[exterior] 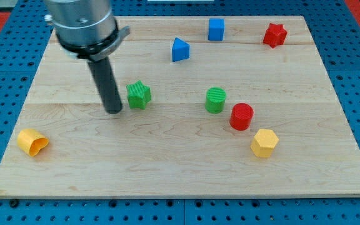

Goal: Place the green star towards the top left side of the green circle

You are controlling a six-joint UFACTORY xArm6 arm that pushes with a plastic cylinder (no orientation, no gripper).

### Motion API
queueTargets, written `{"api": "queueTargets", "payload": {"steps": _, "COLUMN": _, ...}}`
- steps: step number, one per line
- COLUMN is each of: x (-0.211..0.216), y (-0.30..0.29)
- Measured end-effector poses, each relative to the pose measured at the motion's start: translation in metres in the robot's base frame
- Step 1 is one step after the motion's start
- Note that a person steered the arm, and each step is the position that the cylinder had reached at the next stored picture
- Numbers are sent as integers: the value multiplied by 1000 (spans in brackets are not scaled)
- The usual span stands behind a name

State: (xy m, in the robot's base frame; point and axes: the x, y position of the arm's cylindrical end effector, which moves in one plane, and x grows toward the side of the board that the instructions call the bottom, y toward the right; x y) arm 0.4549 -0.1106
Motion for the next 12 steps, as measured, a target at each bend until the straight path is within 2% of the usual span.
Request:
{"api": "queueTargets", "payload": {"steps": 2, "x": -9, "y": 42}}
{"api": "queueTargets", "payload": {"steps": 3, "x": -9, "y": 34}}
{"api": "queueTargets", "payload": {"steps": 4, "x": -14, "y": -4}}
{"api": "queueTargets", "payload": {"steps": 5, "x": -15, "y": -1}}
{"api": "queueTargets", "payload": {"steps": 6, "x": -24, "y": 29}}
{"api": "queueTargets", "payload": {"steps": 8, "x": -53, "y": 33}}
{"api": "queueTargets", "payload": {"steps": 10, "x": -54, "y": 75}}
{"api": "queueTargets", "payload": {"steps": 12, "x": -53, "y": 79}}
